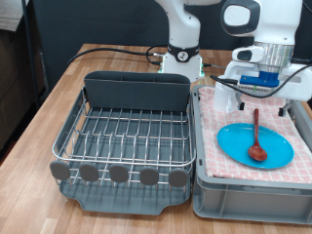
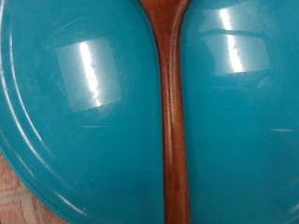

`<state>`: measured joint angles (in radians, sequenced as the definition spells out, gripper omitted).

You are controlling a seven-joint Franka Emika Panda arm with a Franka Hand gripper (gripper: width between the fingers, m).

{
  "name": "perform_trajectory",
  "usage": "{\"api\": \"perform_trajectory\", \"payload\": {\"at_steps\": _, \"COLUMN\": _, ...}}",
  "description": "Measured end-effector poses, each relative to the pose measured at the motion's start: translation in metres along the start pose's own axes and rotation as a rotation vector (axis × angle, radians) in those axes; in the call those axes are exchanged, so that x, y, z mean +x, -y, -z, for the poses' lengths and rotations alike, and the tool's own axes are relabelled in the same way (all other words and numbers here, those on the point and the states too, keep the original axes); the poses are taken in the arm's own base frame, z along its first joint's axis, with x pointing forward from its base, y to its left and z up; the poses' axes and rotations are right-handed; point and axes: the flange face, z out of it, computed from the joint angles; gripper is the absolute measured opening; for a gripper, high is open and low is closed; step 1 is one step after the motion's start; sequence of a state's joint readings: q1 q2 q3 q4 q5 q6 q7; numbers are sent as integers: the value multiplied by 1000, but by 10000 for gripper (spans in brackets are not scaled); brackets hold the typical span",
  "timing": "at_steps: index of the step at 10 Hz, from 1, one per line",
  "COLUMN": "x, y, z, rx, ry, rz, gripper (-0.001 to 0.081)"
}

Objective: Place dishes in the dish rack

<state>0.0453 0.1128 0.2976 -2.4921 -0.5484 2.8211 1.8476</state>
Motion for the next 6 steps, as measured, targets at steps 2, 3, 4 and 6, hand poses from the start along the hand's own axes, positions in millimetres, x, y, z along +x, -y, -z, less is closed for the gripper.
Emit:
{"api": "perform_trajectory", "payload": {"at_steps": 2, "x": 1, "y": 4, "z": -11, "rx": 1, "ry": 7, "rz": -9, "gripper": 802}}
{"api": "perform_trajectory", "payload": {"at_steps": 3, "x": 1, "y": 5, "z": -17, "rx": -1, "ry": 10, "rz": -18, "gripper": 802}}
{"api": "perform_trajectory", "payload": {"at_steps": 4, "x": 0, "y": 5, "z": -23, "rx": -5, "ry": 13, "rz": -28, "gripper": 802}}
{"api": "perform_trajectory", "payload": {"at_steps": 6, "x": -3, "y": 4, "z": -32, "rx": -9, "ry": 15, "rz": -42, "gripper": 802}}
